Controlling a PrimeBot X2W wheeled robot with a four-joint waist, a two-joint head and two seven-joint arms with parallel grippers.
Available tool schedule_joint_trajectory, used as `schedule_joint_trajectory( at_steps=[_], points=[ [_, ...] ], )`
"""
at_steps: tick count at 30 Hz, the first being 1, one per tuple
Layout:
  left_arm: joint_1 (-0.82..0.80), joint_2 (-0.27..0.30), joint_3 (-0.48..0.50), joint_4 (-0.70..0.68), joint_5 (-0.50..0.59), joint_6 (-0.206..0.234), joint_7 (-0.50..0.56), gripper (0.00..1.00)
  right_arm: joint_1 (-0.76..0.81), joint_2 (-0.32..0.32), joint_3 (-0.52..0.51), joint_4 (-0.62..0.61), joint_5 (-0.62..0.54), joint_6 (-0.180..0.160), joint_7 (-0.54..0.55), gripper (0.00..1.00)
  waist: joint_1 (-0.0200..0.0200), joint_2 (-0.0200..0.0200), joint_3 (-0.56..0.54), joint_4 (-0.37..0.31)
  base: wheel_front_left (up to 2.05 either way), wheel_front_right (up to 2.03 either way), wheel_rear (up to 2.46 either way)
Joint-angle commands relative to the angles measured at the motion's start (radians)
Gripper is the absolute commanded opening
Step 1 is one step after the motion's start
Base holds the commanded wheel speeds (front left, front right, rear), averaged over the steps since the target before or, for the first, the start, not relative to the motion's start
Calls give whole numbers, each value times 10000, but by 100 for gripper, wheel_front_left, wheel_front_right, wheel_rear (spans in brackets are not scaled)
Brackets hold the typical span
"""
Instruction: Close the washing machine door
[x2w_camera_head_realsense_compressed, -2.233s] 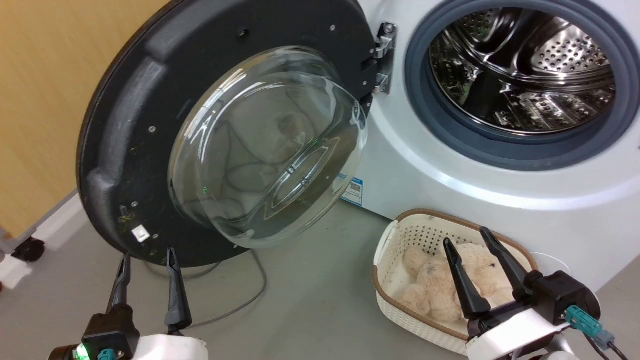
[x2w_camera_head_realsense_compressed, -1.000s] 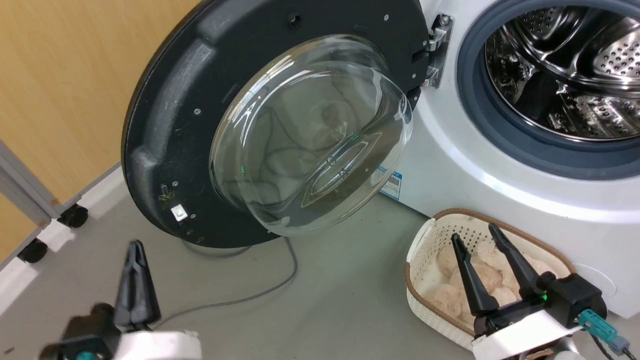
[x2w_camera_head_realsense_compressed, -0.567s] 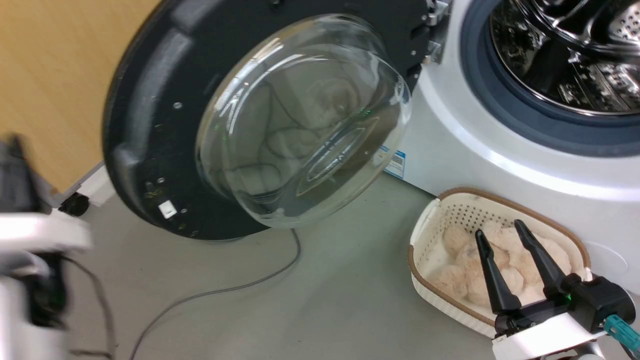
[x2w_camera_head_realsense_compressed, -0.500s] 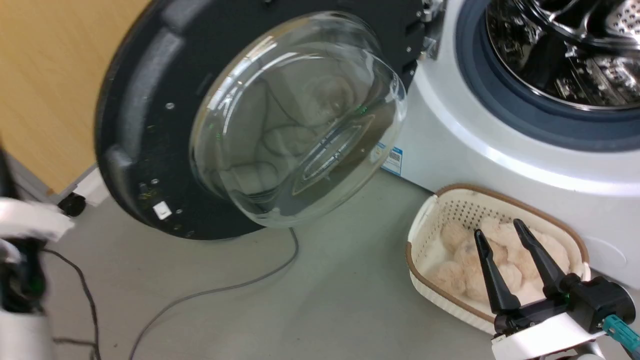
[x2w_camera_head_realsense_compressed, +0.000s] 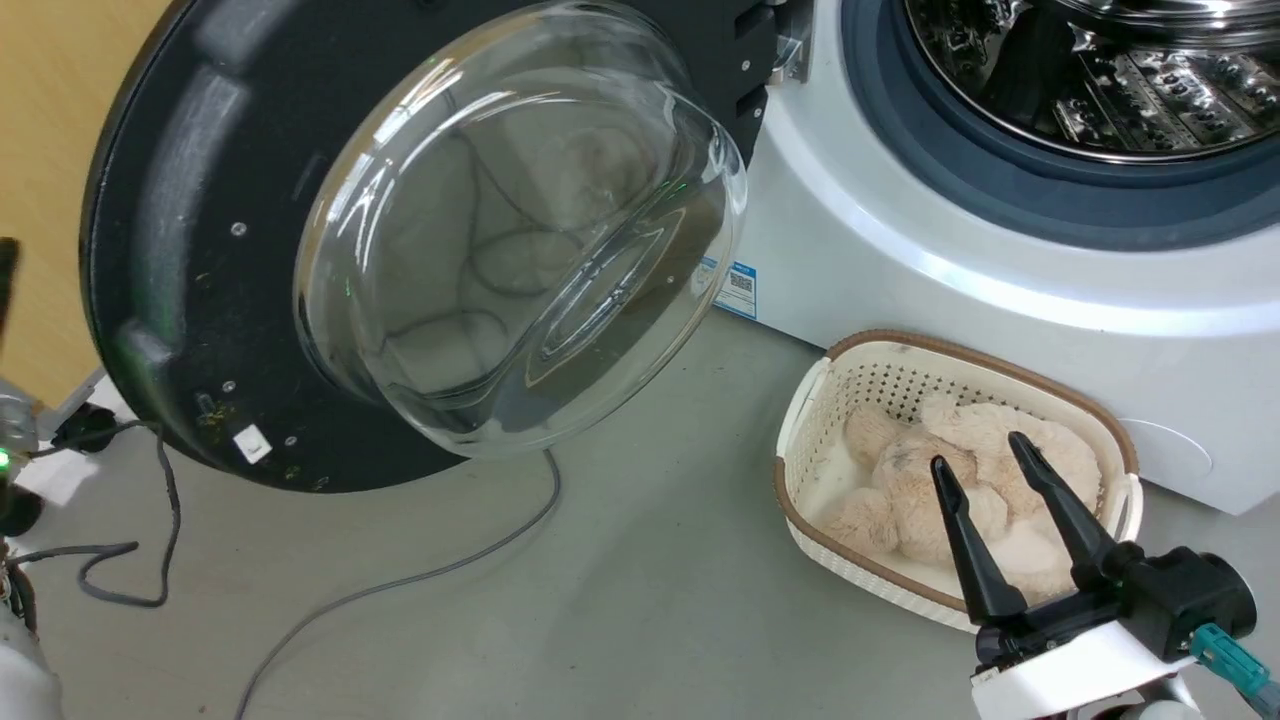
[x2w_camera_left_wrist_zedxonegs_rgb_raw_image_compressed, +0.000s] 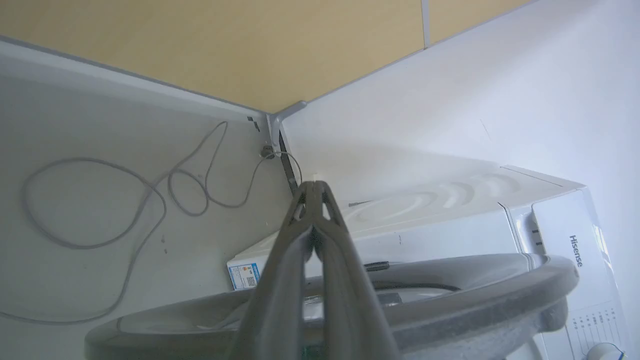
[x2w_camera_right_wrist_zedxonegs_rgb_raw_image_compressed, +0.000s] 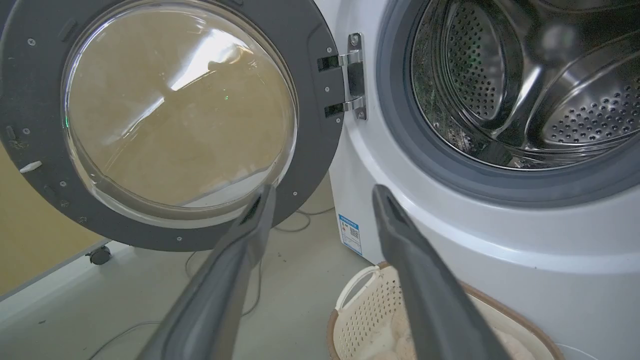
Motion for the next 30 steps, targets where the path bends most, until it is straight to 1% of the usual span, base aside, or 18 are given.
schedule_joint_trajectory(
  at_steps=[1,4,9,12,17,22,26,30],
  points=[
    [-161,37,-15,106,-223,-6,442,0,-167,-70,20,-29,19,8,-42,100,-1,0,3,-36,0,0,0],
    [-108,33,-181,129,-592,-169,1350,0,-202,-81,18,-14,9,8,-42,100,-1,0,-26,-87,0,0,0],
    [225,-210,-527,-441,-1428,-654,3097,0,-200,-19,-45,28,27,8,-42,100,-1,0,-139,-162,0,0,0],
    [548,-377,-688,-971,-1816,-711,3913,0,-176,73,-87,26,36,8,-42,100,-1,0,-274,-233,0,0,0],
    [1285,-653,-957,-2032,-2101,-369,4883,0,-99,250,-176,20,49,8,-42,100,-1,0,-574,-447,0,0,0],
    [2208,-1138,-1206,-3304,-2401,192,5688,0,22,421,-335,7,48,8,-42,100,-1,0,-879,-813,0,0,0],
    [3031,-1700,-1445,-4339,-2600,648,6133,0,173,513,-518,-6,52,8,-42,100,-1,0,-1084,-1199,0,0,0],
    [4005,-2235,-1788,-5238,-2785,949,6474,0,302,601,-630,-33,22,8,-42,100,-1,0,-1210,-1724,0,0,0]
  ],
)
